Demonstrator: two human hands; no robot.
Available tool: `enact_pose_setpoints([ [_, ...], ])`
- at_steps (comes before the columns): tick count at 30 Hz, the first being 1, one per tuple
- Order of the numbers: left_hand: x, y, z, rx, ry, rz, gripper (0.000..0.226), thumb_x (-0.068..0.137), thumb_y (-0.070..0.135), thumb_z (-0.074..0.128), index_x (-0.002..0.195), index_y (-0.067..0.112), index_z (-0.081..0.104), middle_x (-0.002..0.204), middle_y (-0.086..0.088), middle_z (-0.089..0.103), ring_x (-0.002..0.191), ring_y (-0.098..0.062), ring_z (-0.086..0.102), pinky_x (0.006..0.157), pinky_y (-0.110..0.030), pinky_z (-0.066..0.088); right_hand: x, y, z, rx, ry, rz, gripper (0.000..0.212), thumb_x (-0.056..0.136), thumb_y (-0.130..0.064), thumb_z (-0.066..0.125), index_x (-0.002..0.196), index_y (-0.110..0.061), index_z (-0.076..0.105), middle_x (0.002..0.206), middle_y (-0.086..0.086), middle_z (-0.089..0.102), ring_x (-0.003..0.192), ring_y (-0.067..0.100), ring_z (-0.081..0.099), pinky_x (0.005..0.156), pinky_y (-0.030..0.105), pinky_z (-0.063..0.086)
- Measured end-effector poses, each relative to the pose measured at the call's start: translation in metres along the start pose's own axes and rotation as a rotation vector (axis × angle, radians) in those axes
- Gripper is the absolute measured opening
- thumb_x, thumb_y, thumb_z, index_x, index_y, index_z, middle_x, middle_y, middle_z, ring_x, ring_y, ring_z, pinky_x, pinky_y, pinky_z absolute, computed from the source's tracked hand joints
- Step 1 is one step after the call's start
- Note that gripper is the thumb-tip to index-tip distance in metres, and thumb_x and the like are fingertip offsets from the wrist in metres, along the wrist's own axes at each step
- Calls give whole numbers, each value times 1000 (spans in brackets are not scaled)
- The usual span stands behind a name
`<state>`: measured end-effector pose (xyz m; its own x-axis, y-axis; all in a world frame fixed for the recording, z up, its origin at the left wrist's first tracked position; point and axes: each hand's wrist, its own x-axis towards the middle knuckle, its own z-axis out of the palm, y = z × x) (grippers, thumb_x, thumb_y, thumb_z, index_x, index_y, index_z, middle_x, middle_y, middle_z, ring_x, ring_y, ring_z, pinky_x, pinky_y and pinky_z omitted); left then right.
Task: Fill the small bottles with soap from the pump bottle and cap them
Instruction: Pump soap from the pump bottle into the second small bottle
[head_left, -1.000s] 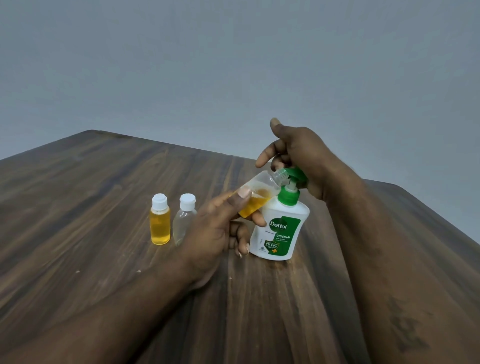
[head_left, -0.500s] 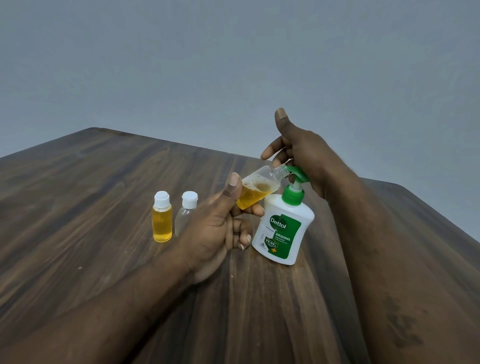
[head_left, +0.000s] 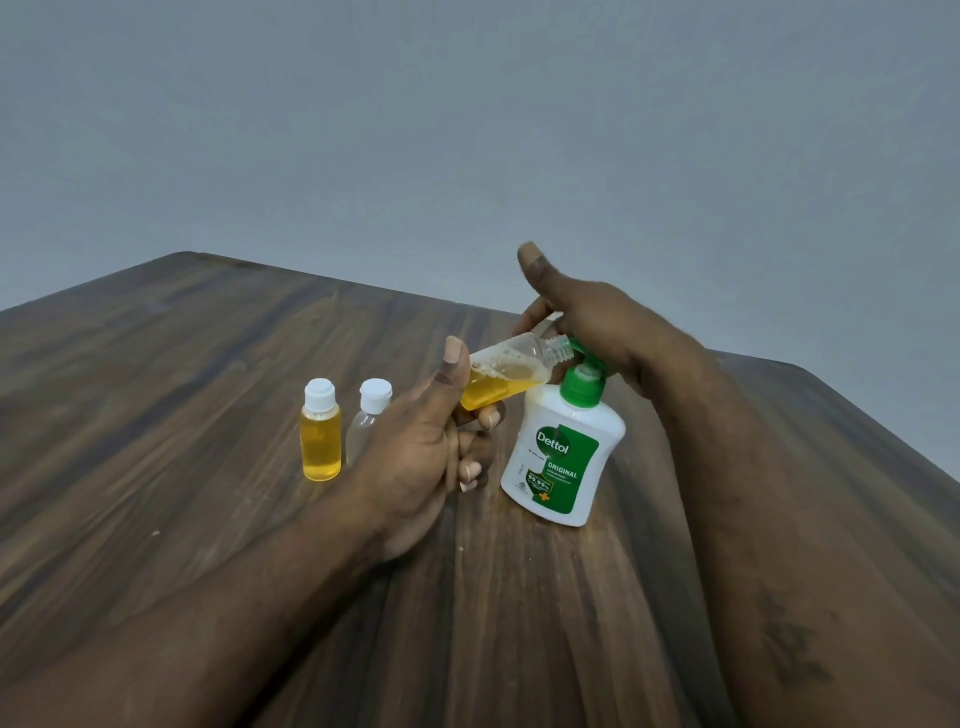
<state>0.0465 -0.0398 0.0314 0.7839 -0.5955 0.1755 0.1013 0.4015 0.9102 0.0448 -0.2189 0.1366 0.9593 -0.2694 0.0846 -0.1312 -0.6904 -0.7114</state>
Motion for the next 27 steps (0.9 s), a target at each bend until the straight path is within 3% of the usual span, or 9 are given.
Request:
enact_pose_setpoints([
  [5, 1, 1, -2, -6, -10, 21, 57, 97, 64, 42, 93, 10, 58, 79, -6, 55, 51, -12, 38, 50, -28, 32, 1, -7, -2, 93, 293, -120, 77, 94, -83, 32, 88, -20, 77, 72, 1, 76, 60, 9, 65, 65, 30, 44],
  [12, 1, 1, -1, 3, -2, 26, 50, 95, 64, 48, 91, 17, 63, 79, -5, 57, 51, -12, 40, 49, -27, 34, 5, 1, 1, -57, 221, -93, 74, 95, -81, 37, 88, -19, 78, 84, 0, 75, 70, 14, 68, 69, 31, 44],
  [16, 1, -1, -2, 34, 21, 14, 48, 98, 63, 46, 99, 18, 63, 79, -4, 57, 51, -11, 41, 48, -26, 36, 13, 12, 5, -127, 126, -15, 77, 91, -86, 37, 83, -23, 80, 100, 3, 75, 91, 20, 70, 89, 41, 53],
  [18, 1, -1, -2, 26, 28, 9, 49, 98, 62, 46, 101, 16, 63, 81, -6, 59, 51, -12, 41, 48, -26, 37, 13, 12, 6, -148, 124, -10, 75, 92, -85, 37, 84, -23, 80, 101, 2, 75, 92, 19, 69, 89, 41, 52],
  [20, 0, -1, -1, 16, 38, 7, 49, 99, 60, 47, 98, 14, 64, 83, -8, 60, 51, -13, 42, 48, -26, 37, 11, 9, 5, -163, 163, -33, 73, 94, -82, 37, 86, -22, 79, 98, 0, 74, 91, 16, 67, 81, 37, 48],
  [25, 2, 0, -1, -3, 13, 15, 52, 102, 57, 44, 102, 9, 64, 85, -8, 64, 51, -13, 44, 49, -26, 37, 4, -4, -1, -127, 351, -140, 74, 94, -81, 40, 88, -17, 76, 76, -1, 76, 81, 19, 70, 84, 47, 59],
  [27, 3, 0, -2, 1, 19, 11, 55, 101, 58, 44, 106, 7, 63, 84, -7, 63, 51, -12, 45, 49, -26, 37, 2, -7, -1, -97, 366, -154, 71, 95, -79, 41, 87, -18, 76, 72, -2, 75, 77, 17, 70, 82, 45, 59],
])
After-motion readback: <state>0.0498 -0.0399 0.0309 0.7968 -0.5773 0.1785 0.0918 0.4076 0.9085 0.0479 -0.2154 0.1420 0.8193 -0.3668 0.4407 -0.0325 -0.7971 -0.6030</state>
